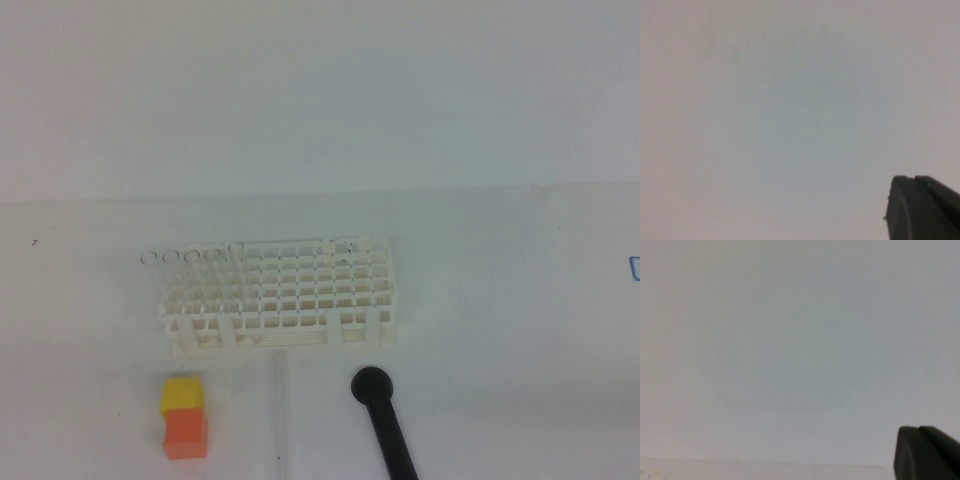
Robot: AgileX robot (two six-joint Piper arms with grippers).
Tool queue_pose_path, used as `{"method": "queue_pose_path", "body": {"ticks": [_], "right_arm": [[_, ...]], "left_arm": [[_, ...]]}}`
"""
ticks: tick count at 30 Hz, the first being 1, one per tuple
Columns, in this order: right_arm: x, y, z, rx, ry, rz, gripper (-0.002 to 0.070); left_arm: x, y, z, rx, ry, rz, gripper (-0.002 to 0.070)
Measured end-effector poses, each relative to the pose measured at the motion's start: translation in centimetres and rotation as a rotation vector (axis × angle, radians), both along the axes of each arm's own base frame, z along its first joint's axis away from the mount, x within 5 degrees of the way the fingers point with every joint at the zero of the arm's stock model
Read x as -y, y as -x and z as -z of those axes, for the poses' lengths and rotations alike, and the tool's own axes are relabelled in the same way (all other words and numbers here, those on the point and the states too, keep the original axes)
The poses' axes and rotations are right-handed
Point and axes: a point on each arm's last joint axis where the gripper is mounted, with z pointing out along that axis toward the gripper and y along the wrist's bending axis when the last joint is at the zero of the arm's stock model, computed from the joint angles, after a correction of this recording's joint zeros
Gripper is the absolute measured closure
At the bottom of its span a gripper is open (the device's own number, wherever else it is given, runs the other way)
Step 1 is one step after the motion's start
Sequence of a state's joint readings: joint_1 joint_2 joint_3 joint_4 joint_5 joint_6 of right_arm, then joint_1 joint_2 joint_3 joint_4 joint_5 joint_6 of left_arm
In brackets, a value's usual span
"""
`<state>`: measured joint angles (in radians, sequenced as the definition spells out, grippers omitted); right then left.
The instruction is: Place the test tubes
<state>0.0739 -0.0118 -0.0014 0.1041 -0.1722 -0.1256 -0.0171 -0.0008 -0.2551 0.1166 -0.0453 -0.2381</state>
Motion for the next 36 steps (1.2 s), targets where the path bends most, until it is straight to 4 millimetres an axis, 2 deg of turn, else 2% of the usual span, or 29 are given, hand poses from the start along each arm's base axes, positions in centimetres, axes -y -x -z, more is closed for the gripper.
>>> {"method": "queue_pose_path", "body": {"ticks": [2,6,9,12,15,17,21,23,29,36], "right_arm": [[-0.1,0.2,-0.9,-0.052,0.012,-0.012,0.0678],[-0.2,1.0,-3.5,-0.066,0.072,-0.014,0.0678],[-0.2,1.2,-5.5,-0.105,0.099,-0.018,0.0678],[-0.3,0.7,-7.3,-0.232,0.122,-0.033,0.0678],[-0.5,0.0,-8.3,-0.430,0.143,-0.059,0.0678],[-0.7,-0.5,-8.8,-0.592,0.157,-0.086,0.0678],[-1.2,-1.2,-9.8,-0.809,0.154,-0.144,0.0678],[-1.3,-1.5,-10.2,-0.848,0.152,-0.155,0.0678],[-1.7,-1.8,-10.4,-0.851,0.110,-0.192,0.0678],[-2.0,-1.5,-10.1,-0.894,0.108,-0.229,0.0678]], "left_arm": [[-0.1,0.3,-1.8,-0.074,0.008,-0.013,0.0676],[-0.3,-0.1,-4.0,-0.279,0.046,-0.019,0.0676],[-0.2,-0.9,-4.3,-0.433,0.067,-0.011,0.0676],[-0.1,-2.1,-3.8,-0.460,0.090,-0.003,0.0676],[0.3,-3.1,-3.0,-0.537,0.246,0.064,0.0676],[1.1,-3.6,-2.4,-0.636,0.320,0.142,0.0676],[3.0,-5.0,-1.3,-0.842,0.318,0.329,0.0676],[3.8,-6.0,-0.8,-0.910,0.243,0.422,0.0676],[5.5,-9.5,0.8,-1.051,0.204,0.639,0.0676],[5.3,-11.8,2.6,-1.128,0.116,0.602,0.0676]]}}
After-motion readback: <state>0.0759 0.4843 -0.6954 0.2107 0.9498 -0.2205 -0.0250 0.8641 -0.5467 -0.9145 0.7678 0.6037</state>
